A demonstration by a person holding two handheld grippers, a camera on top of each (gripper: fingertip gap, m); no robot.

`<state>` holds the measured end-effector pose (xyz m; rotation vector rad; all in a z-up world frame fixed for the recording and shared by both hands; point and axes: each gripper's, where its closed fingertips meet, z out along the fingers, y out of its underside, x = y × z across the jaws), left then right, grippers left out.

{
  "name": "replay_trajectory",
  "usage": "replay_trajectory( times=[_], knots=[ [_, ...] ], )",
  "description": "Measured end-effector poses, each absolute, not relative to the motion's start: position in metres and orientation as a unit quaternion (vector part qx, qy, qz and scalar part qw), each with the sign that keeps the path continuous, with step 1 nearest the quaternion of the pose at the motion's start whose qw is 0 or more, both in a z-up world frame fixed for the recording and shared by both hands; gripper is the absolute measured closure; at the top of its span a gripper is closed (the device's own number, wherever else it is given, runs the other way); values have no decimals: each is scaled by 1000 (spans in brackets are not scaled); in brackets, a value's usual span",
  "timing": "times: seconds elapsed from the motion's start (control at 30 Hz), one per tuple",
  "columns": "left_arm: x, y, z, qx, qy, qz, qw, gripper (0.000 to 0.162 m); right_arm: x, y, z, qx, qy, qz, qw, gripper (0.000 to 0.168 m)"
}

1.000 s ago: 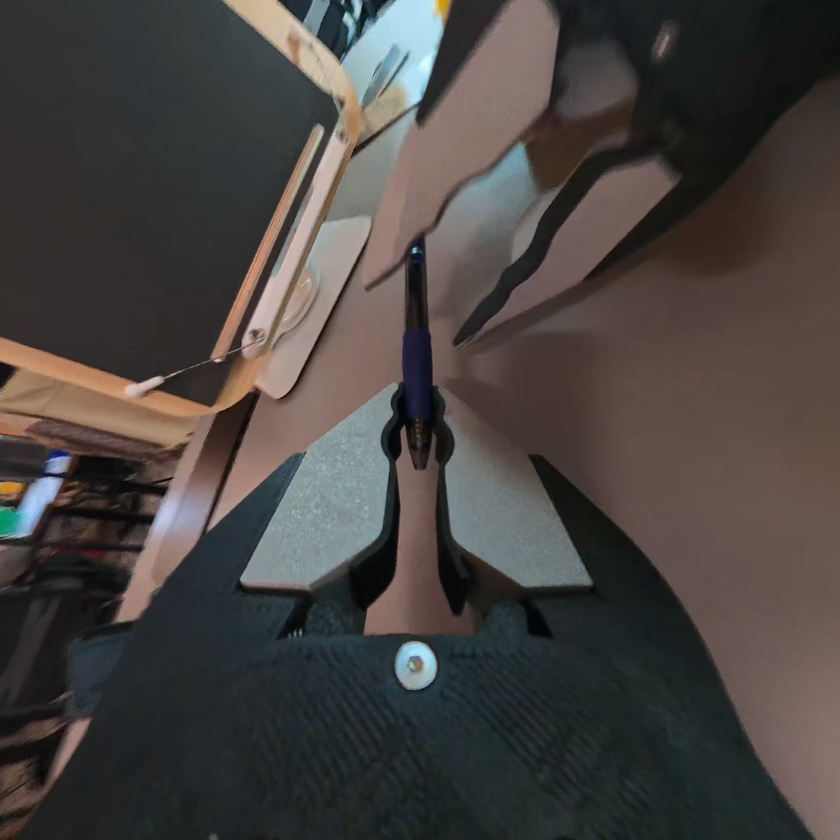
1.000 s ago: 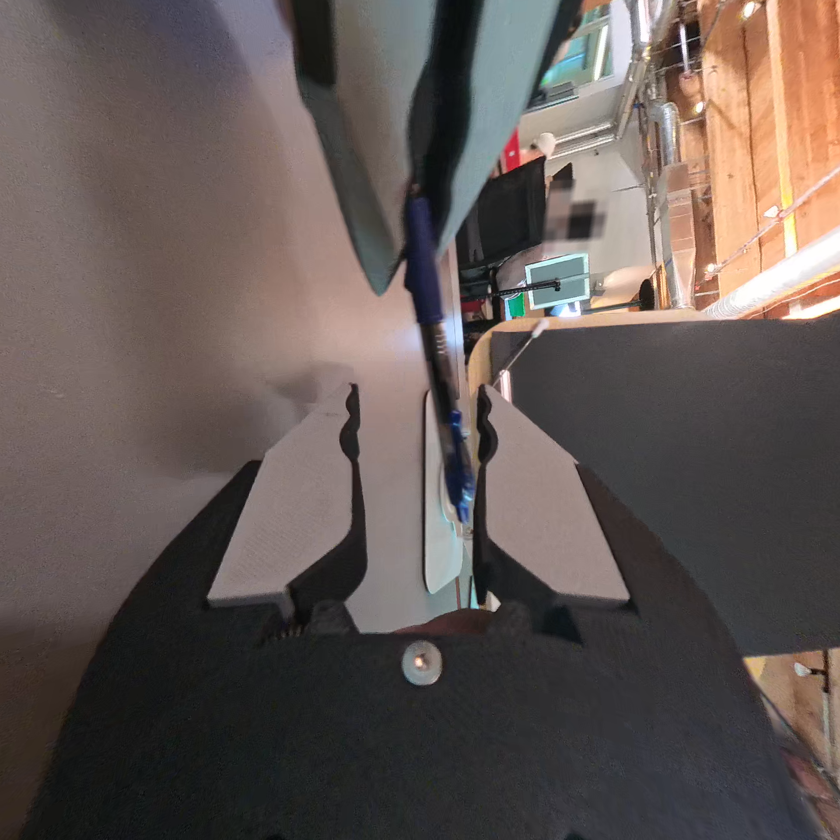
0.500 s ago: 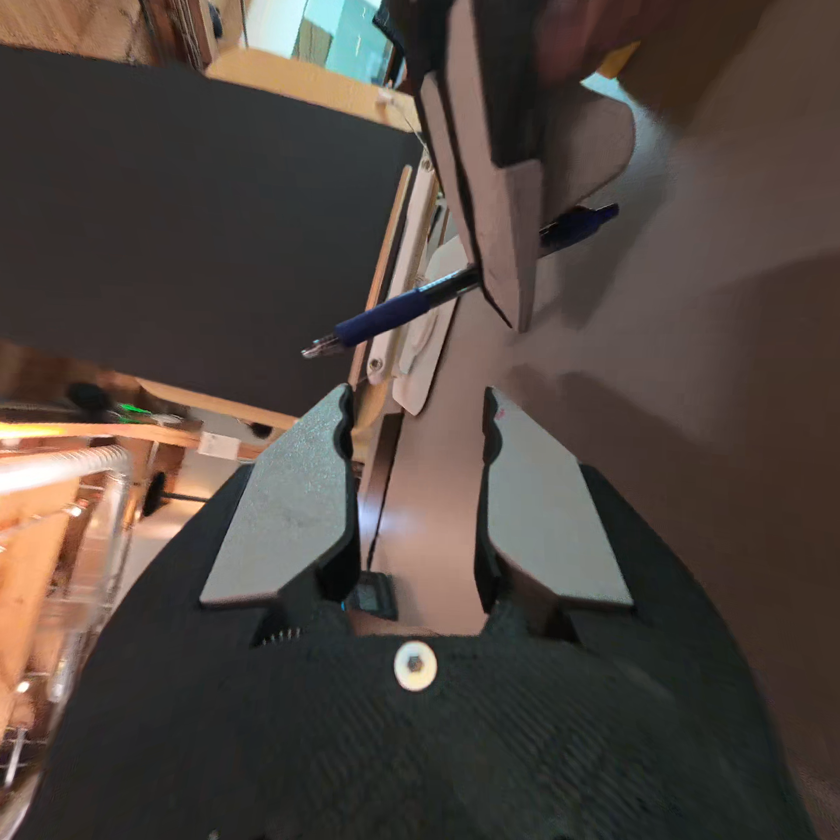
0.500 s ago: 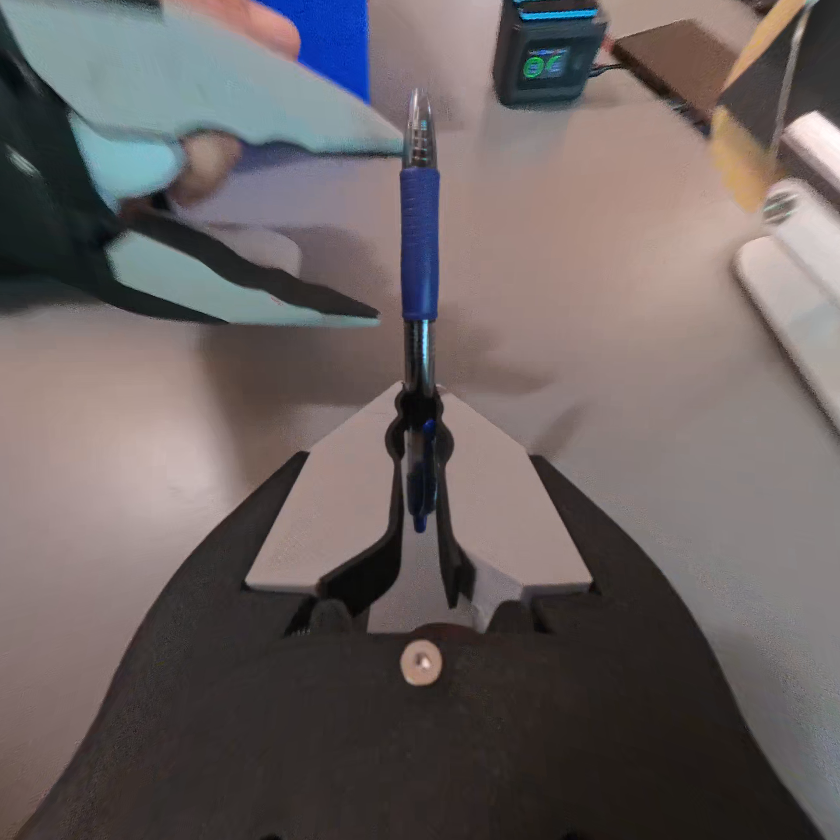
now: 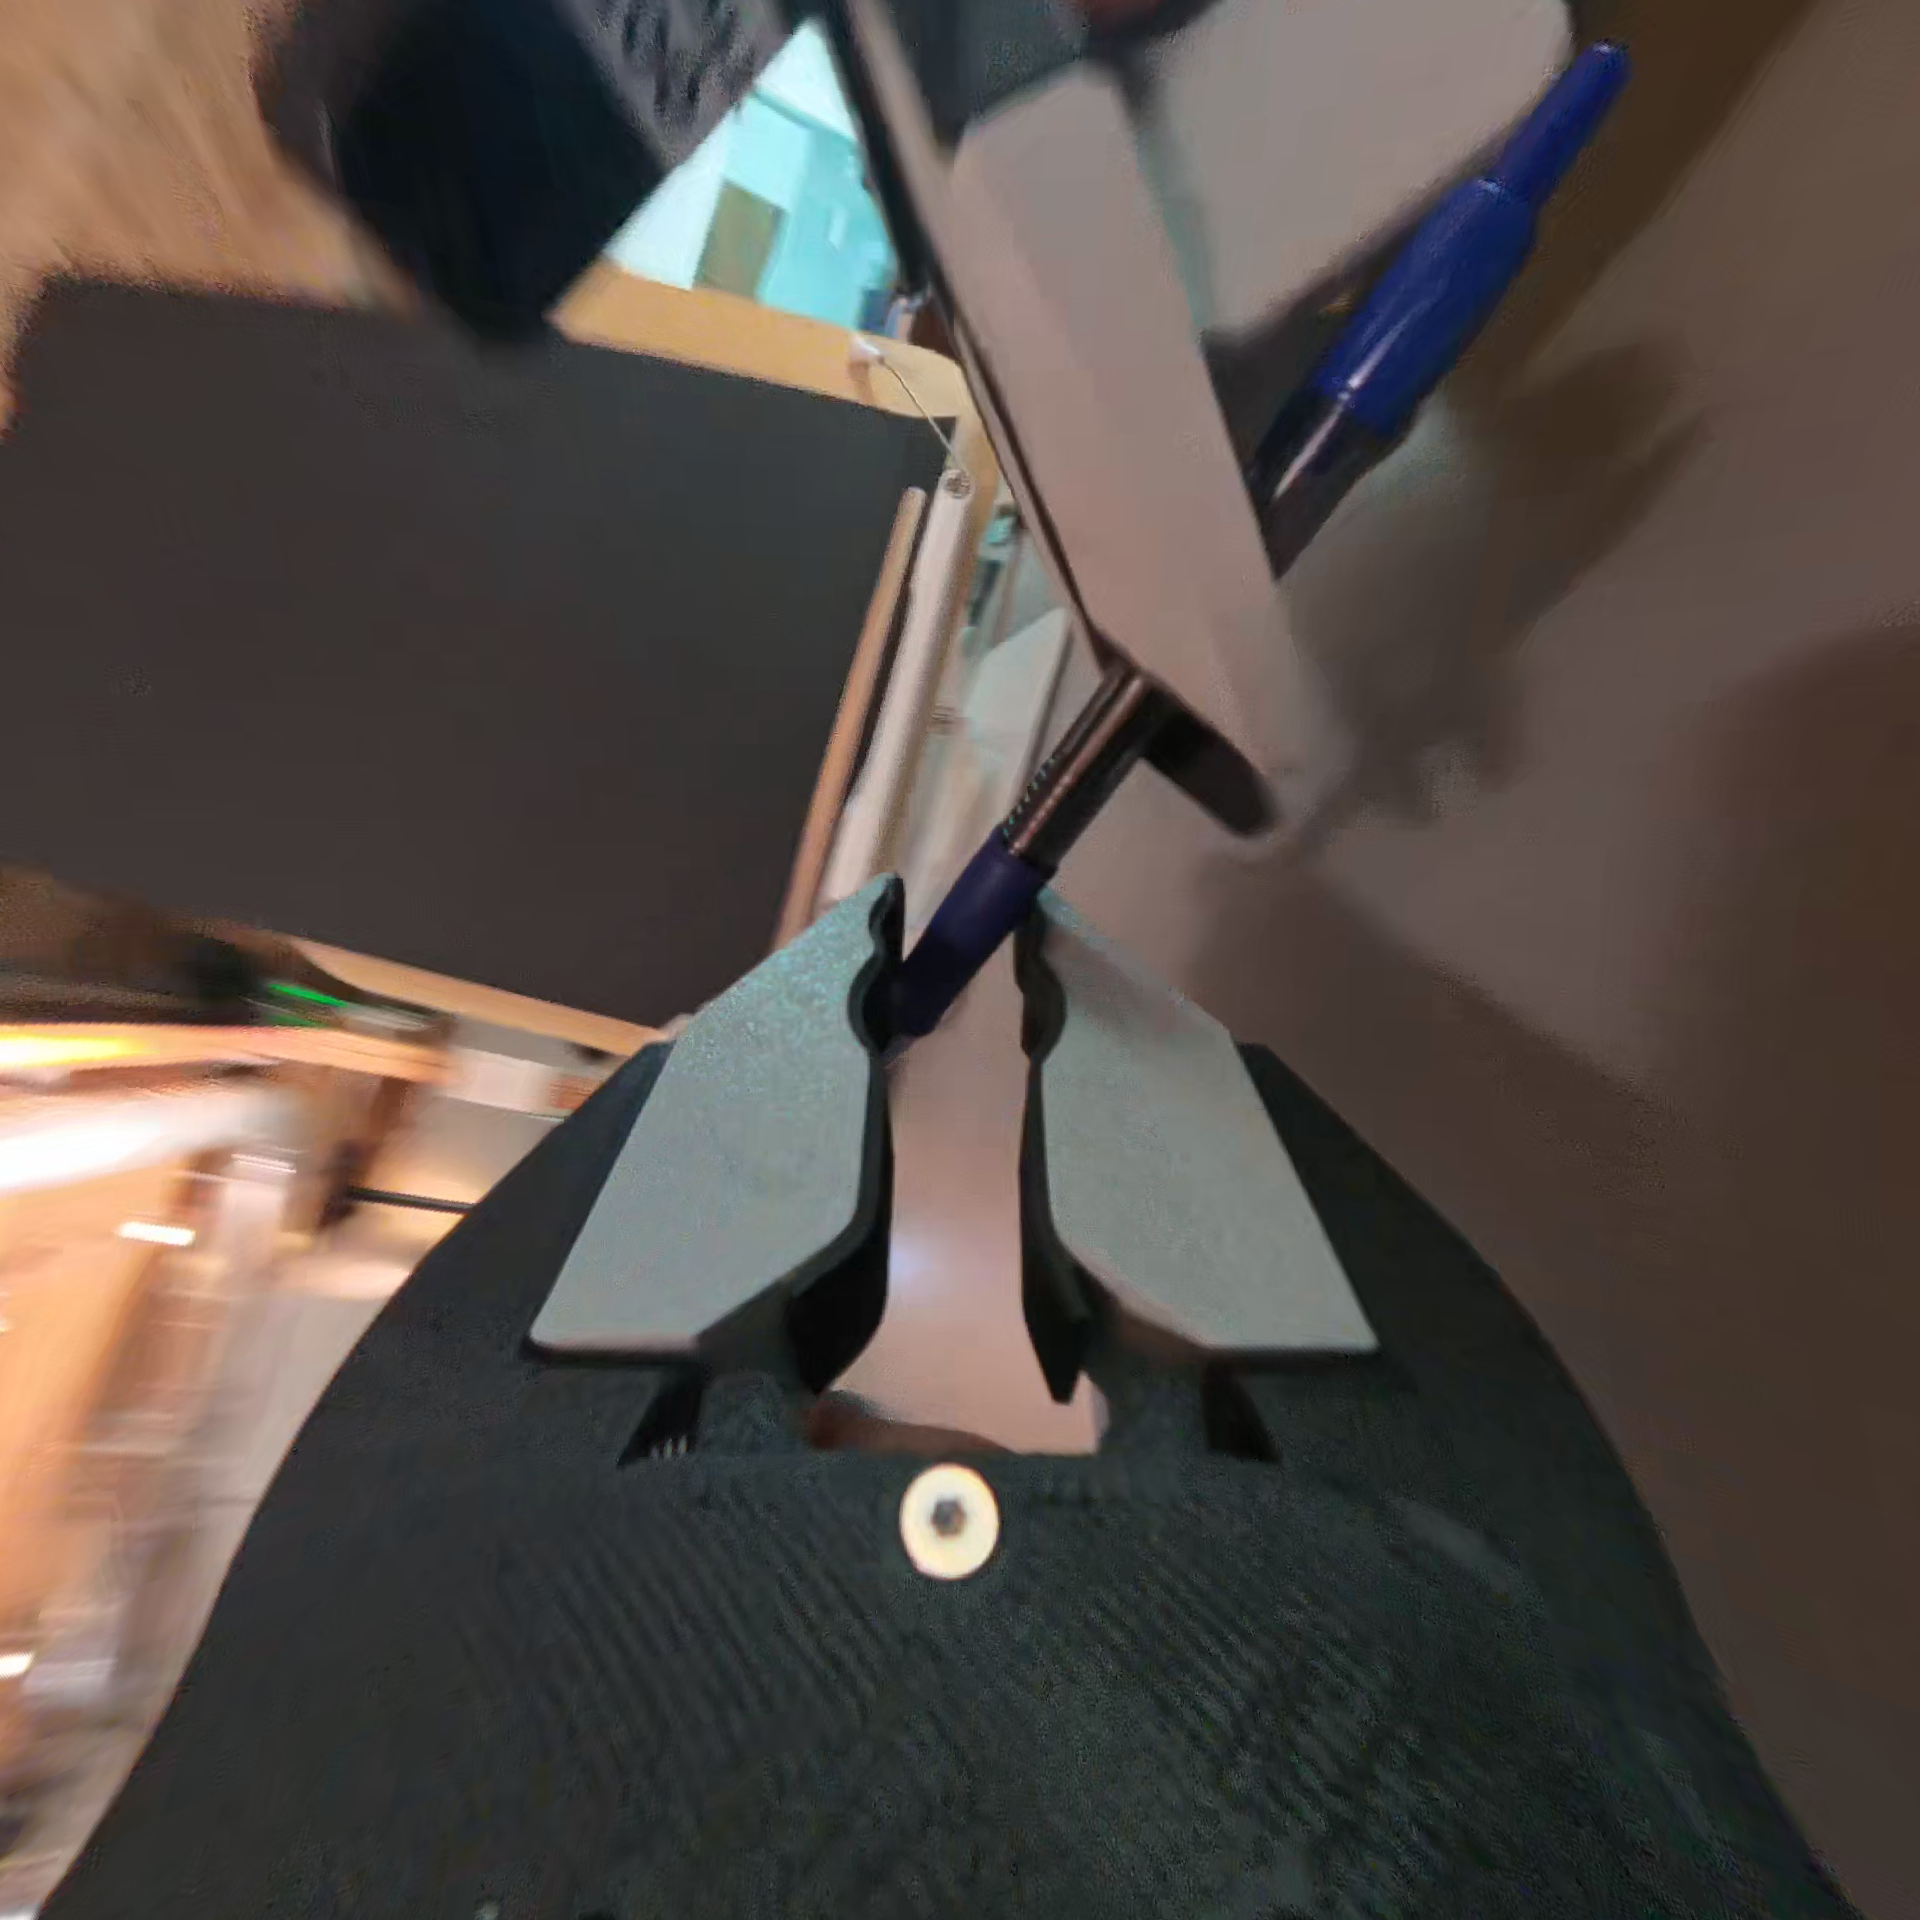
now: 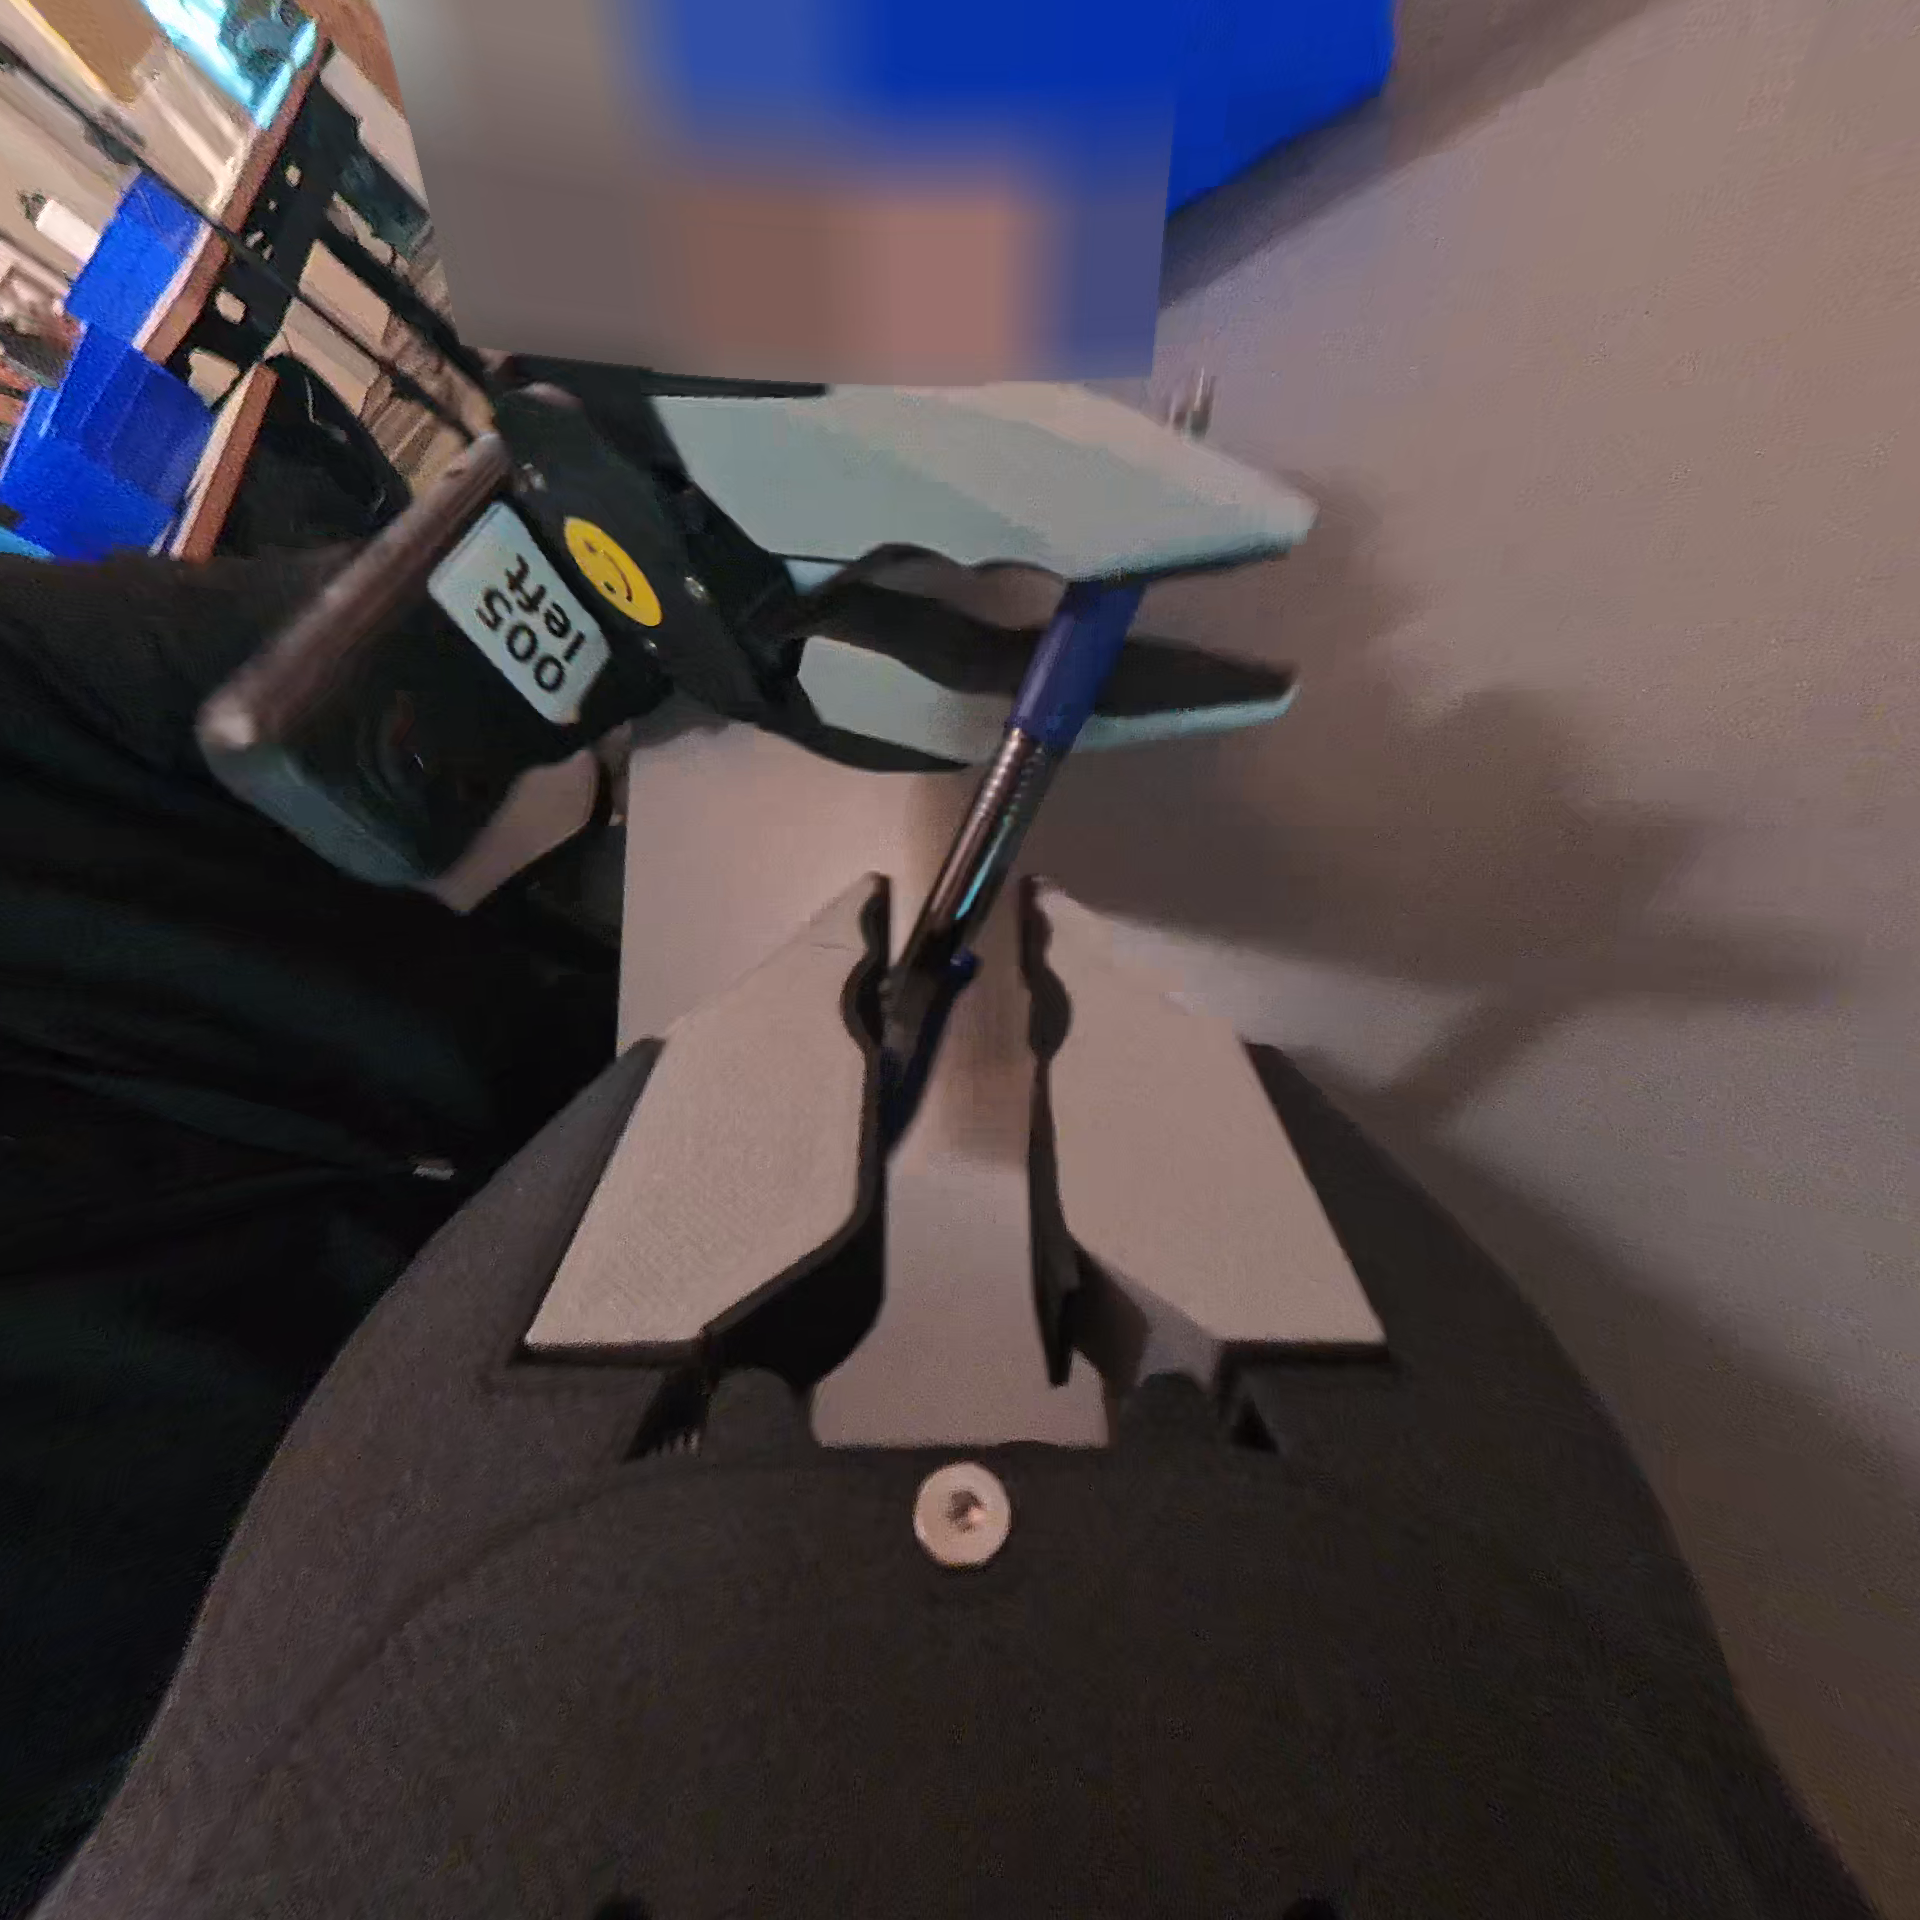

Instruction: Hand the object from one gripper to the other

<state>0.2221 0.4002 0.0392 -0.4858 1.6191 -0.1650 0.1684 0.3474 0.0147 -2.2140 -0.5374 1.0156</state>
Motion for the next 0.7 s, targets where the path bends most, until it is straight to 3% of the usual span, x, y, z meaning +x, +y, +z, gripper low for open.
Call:
replay_trajectory(
  times=[0.03,0.1,0.17,0.3,0.4,0.47,0.53,0.6,0.7],
  knots=[
    [222,403,39,-260,713,-127,638,145,176,352,27,-833,-200,379,349,136],
    [223,409,37,-350,695,-230,584,151,201,365,70,-789,-176,364,462,137],
    [225,409,37,-425,669,-322,518,155,233,368,112,-733,-144,330,576,126],
    [225,399,44,-517,590,-501,367,155,268,360,147,-681,-126,253,676,120],
    [225,391,43,-539,558,-558,294,155,254,365,130,-710,-171,211,650,111],
    [224,384,39,-563,532,-593,218,155,249,372,118,-721,-224,85,651,107],
    [220,373,37,-572,514,-625,137,155,246,373,106,-710,-288,-82,637,130],
    [216,366,33,-584,496,-638,76,155,239,373,89,-688,-354,-198,601,168],
    [212,355,30,-589,475,-653,3,154,227,375,70,-688,-407,-238,552,146]
  ],
)
